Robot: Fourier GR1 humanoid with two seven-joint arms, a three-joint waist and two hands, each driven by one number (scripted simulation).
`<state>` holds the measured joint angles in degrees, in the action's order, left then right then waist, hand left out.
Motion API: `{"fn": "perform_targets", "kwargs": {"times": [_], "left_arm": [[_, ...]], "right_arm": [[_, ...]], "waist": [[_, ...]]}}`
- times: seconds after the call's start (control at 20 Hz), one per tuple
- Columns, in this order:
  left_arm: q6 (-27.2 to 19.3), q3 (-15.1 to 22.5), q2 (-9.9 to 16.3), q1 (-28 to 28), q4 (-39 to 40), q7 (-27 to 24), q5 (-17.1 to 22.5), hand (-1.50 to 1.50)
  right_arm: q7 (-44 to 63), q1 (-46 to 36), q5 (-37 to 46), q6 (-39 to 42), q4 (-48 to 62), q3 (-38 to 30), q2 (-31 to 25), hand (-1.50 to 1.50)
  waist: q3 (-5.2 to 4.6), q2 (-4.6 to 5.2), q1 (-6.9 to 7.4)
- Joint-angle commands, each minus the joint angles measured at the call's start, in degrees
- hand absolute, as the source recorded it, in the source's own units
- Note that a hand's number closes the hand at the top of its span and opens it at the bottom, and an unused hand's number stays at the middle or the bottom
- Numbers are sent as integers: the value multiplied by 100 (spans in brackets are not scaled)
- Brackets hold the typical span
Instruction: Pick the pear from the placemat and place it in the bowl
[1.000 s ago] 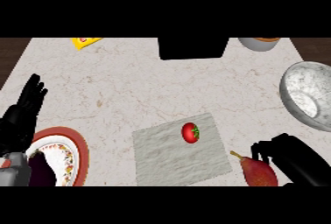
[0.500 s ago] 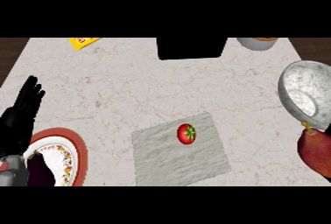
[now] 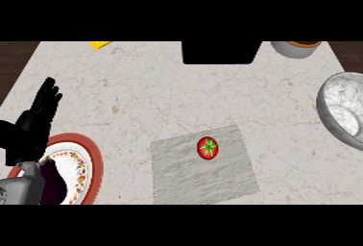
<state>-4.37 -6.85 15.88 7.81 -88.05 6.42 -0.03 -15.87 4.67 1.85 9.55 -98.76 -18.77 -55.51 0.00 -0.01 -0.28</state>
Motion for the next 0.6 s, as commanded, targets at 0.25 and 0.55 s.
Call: {"fn": "perform_targets", "kwargs": {"times": [0.25,0.55], "left_arm": [[25,106,-65,518,217,188,-156,0],[259,43,-128,-204,-363,65,55,0]], "right_arm": [[-988,-1935,827,34,2789,856,470,150],[-1591,-3140,1427,-34,4505,1063,786,150]], "waist": [[7,49,179],[5,25,190]]}}
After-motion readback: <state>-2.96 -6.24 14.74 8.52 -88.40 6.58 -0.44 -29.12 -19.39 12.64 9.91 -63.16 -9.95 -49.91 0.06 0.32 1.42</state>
